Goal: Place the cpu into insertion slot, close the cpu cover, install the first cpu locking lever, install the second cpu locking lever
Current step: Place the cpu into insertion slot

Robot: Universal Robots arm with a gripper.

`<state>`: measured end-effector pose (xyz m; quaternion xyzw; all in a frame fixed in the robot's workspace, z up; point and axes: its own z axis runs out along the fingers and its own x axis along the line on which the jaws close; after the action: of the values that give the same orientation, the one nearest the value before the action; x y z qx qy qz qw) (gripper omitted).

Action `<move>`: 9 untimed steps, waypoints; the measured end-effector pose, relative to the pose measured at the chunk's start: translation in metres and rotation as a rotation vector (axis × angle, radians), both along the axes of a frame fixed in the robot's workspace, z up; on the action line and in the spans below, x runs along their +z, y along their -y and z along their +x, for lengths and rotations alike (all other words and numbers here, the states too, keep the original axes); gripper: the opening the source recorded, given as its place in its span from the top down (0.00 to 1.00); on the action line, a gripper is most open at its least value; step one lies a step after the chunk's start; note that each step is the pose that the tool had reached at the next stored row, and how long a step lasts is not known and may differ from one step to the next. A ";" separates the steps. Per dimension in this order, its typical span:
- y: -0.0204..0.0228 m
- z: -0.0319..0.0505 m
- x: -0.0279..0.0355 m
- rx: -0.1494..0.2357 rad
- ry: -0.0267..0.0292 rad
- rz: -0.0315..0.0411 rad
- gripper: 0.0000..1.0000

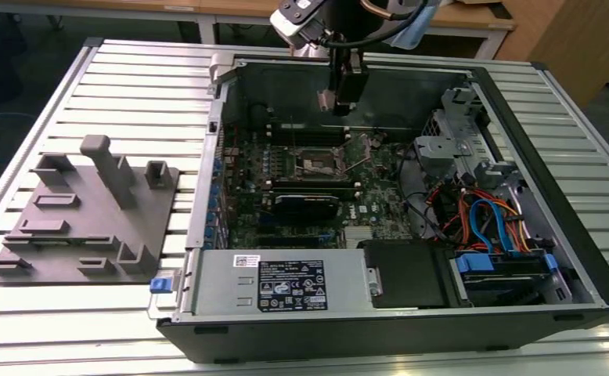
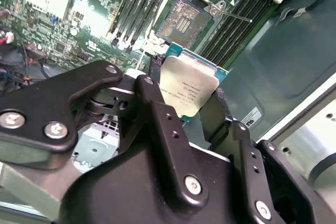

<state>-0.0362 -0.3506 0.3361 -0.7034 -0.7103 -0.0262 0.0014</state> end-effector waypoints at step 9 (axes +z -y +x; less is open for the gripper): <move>-0.0001 0.0000 -0.0009 -0.090 -0.0001 -0.0002 0.46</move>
<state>-0.0362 -0.3505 0.3352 -0.7347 -0.6779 -0.0262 0.0002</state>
